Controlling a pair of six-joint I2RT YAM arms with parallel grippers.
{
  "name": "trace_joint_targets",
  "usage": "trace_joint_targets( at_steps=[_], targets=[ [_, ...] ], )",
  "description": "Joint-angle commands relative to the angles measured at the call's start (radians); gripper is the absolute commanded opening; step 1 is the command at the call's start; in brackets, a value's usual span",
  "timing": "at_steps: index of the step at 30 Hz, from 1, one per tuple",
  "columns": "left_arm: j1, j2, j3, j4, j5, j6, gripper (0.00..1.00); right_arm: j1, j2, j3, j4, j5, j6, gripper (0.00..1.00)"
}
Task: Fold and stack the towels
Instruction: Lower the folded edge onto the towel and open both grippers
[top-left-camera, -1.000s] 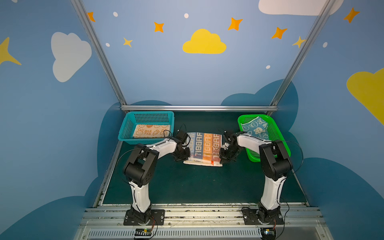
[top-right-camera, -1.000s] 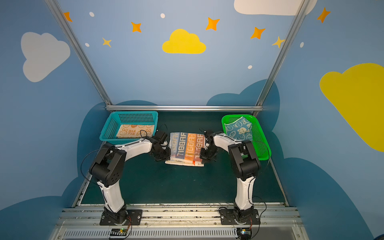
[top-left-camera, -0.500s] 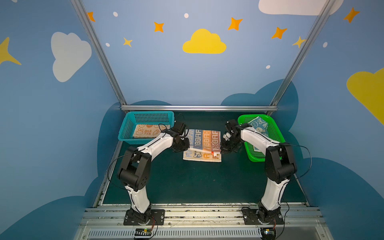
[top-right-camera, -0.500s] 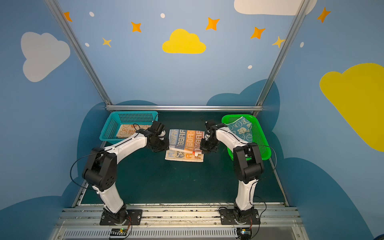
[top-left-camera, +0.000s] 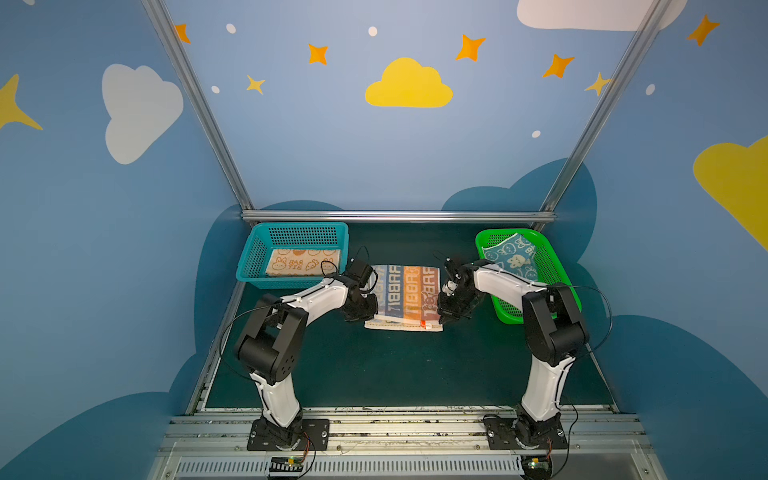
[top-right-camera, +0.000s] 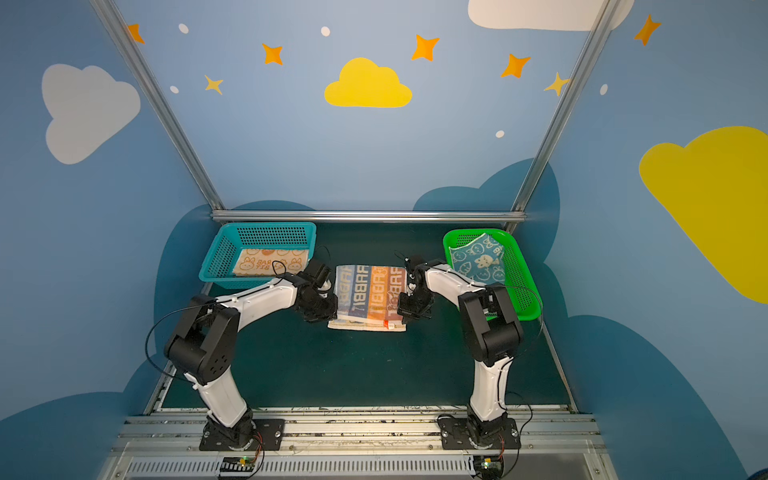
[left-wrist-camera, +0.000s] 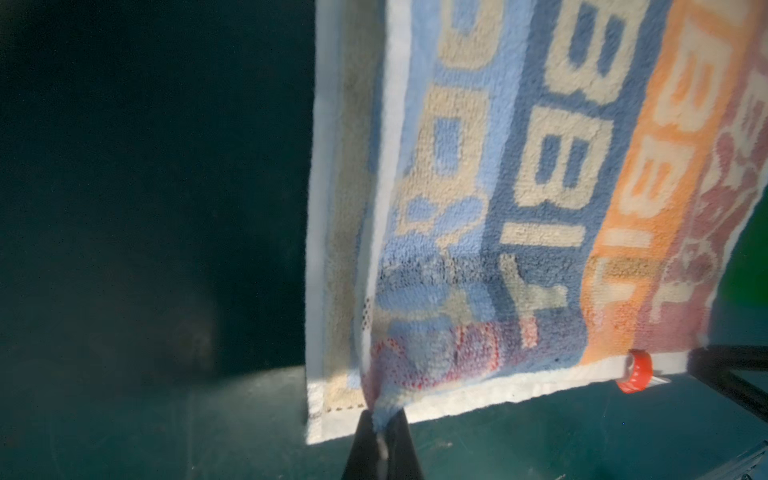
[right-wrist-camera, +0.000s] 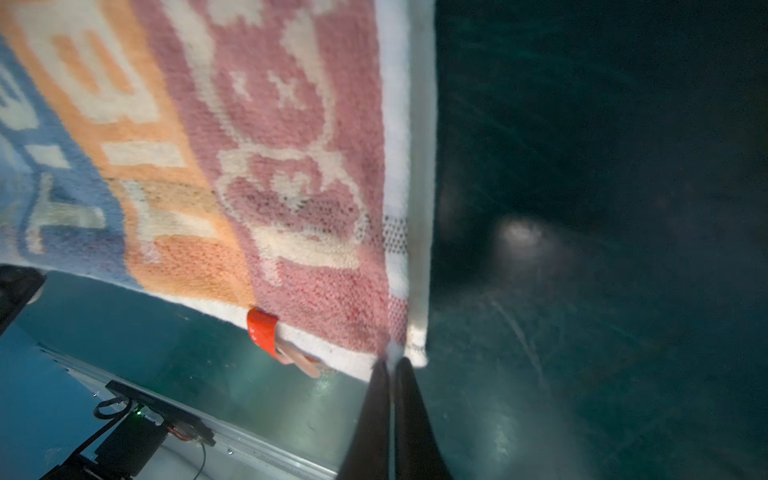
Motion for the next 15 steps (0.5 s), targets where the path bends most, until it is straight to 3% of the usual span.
trace_joint_targets(
  at_steps=[1,5,8,10,15],
  targets=[
    [-0.002,0.015,-0.007,0.015,0.007,-0.004,0.03,0.006,0.028,-0.012,0.019,-0.002,0.01,0.0],
    [-0.003,0.022,-0.005,0.005,0.004,-0.001,0.04,0.012,0.041,-0.007,0.019,-0.005,0.011,0.0],
    [-0.003,0.015,-0.001,-0.006,0.001,0.001,0.13,0.018,0.038,-0.002,0.011,0.005,0.01,0.0],
    [-0.004,0.009,0.005,-0.014,-0.002,0.004,0.14,0.018,0.035,-0.001,0.009,0.006,0.009,0.0],
    [-0.004,-0.016,0.017,-0.041,-0.008,0.008,0.29,0.023,0.02,0.006,0.001,0.01,0.005,0.13]
  ],
)
